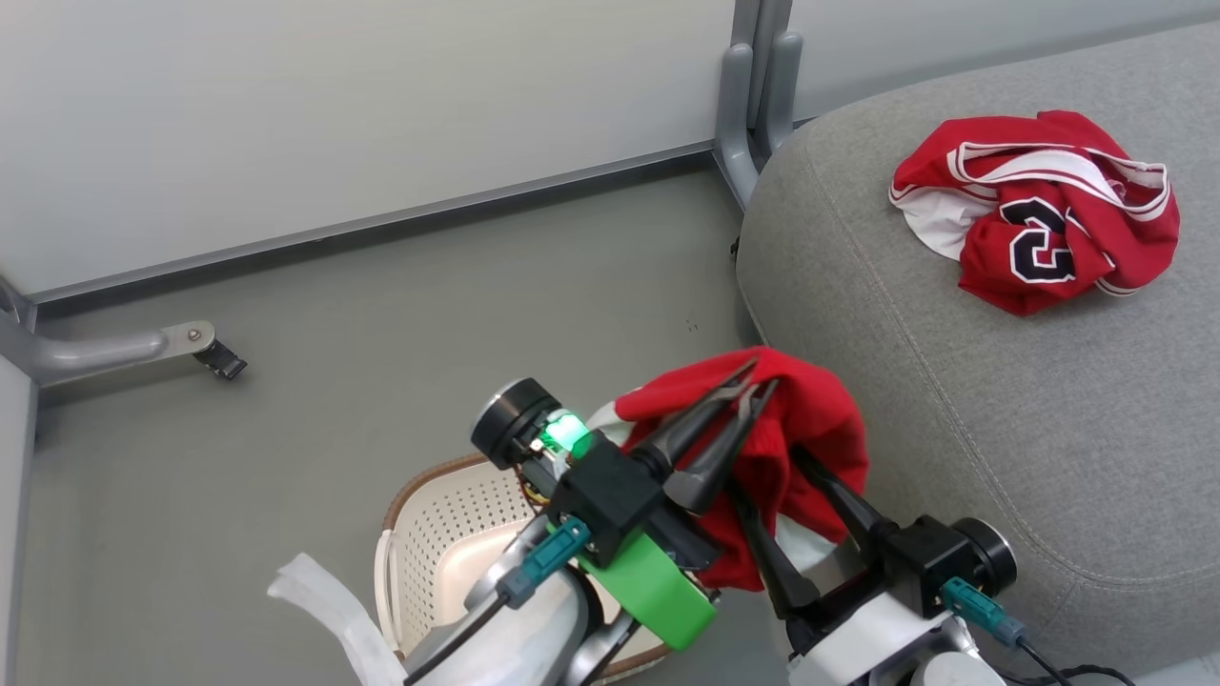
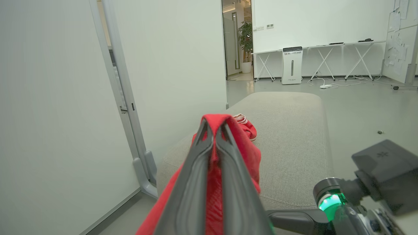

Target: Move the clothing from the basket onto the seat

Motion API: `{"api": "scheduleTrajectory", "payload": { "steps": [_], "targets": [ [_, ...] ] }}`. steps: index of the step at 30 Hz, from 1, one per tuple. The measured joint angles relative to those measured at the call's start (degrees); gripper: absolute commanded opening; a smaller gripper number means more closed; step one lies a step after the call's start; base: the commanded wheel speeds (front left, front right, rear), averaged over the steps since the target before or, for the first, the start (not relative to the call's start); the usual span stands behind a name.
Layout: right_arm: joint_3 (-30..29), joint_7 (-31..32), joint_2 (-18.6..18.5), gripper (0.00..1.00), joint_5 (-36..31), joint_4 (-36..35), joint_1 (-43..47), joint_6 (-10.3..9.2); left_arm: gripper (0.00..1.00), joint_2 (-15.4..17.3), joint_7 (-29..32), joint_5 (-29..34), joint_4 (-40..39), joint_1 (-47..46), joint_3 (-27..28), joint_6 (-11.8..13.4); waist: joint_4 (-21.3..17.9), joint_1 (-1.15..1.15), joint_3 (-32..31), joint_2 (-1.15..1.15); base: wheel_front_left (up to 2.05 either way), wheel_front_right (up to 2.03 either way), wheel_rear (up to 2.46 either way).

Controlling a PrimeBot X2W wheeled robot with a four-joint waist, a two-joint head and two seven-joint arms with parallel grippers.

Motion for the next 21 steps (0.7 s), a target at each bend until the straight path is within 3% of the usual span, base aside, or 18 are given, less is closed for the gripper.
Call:
{"api": "scheduleTrajectory", "payload": {
  "steps": [6,7,8,9,10,21],
  "targets": [
    [-0.6,0.0,0.0,1.0,0.8,0.6,0.0,0.0,0.0,-0.1,1.4,-1.6,-0.8,-0.3,-3.1,-0.1,-0.1,0.0,0.0,0.0,0.0,0.0,0.0],
    [-0.7,0.0,0.0,0.49,1.0,0.6,0.0,0.0,0.0,0.0,1.4,-1.9,-0.9,-0.4,-3.4,-0.2,-0.2,0.0,0.0,0.0,0.0,0.0,0.0],
    [-0.9,0.0,0.0,0.4,1.0,0.6,0.0,0.0,0.0,0.0,1.6,-2.1,-0.9,-0.4,-3.6,-0.2,-0.2,0.0,0.0,0.0,0.0,0.0,0.0],
    [-1.1,0.0,0.0,0.11,1.0,0.6,0.0,0.0,0.0,0.0,1.6,-2.4,-0.9,-0.4,-3.8,-0.2,-0.3,0.0,0.0,0.0,0.0,0.0,0.0],
    [-1.1,0.0,0.0,0.0,1.0,0.6,0.0,0.0,0.0,0.1,1.6,-2.4,-0.9,-0.5,-3.8,-0.2,-0.3,0.0,0.1,0.0,0.0,0.0,0.0],
    [-0.3,0.0,0.0,0.0,0.9,1.0,0.0,0.0,0.0,0.9,1.5,-3.5,-0.3,-1.0,-3.0,0.3,0.1,0.0,0.9,0.0,0.0,0.0,0.0]
  ]
}}
